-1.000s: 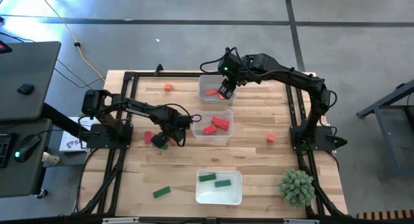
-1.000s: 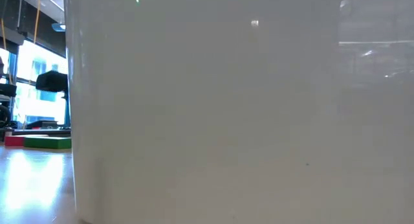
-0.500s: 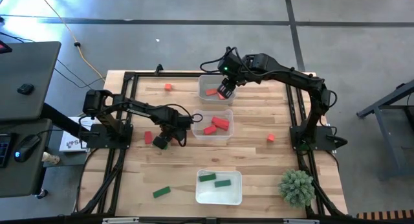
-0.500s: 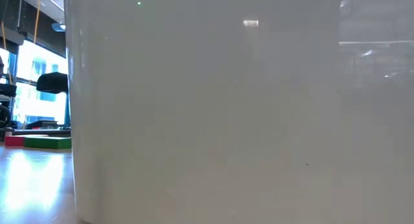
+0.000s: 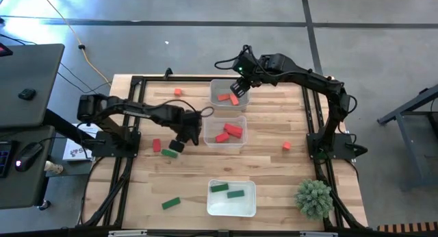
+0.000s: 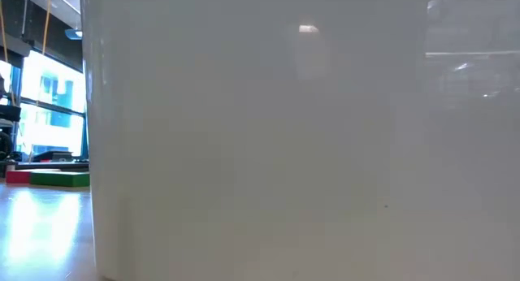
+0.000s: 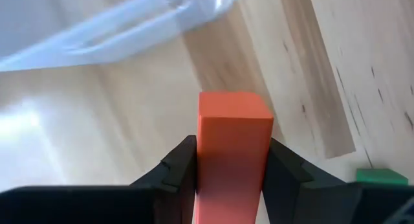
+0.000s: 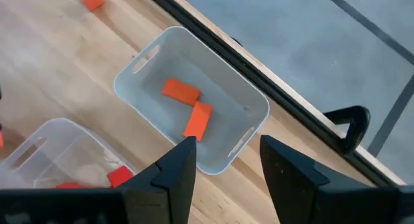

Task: Sort & place blocks by color
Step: Put the orange block into the gray bin

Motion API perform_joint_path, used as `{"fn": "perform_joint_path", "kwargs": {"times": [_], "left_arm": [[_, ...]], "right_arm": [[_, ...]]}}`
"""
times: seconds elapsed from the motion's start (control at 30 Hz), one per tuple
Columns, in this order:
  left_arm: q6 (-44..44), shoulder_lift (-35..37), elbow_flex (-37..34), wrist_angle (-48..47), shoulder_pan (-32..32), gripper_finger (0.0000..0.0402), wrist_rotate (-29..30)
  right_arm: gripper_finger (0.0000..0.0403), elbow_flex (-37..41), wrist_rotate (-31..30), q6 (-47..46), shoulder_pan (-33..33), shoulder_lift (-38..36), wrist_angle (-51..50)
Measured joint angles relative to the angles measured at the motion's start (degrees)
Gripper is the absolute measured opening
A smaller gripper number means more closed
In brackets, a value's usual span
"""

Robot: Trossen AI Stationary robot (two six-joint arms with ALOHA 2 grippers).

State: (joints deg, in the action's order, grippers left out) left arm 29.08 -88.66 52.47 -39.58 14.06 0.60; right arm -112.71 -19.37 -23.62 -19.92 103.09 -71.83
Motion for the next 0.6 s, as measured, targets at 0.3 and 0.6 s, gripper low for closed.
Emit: {"fn": "perform_joint_path", "kwargs": {"times": [0.3, 0.6], "left_arm": [[2.3, 8.9, 0.0, 0.3, 5.1, 0.0107, 0.0], [3.1, 14.5, 0.0, 11.4, 10.9, 0.0109, 0.0]], "right_arm": [[0.0160, 0.0, -2.3, -2.1, 0.0, 0.0, -0.2], [0.0160, 0.0, -5.6, -0.9, 0.0, 0.0, -0.2]]}}
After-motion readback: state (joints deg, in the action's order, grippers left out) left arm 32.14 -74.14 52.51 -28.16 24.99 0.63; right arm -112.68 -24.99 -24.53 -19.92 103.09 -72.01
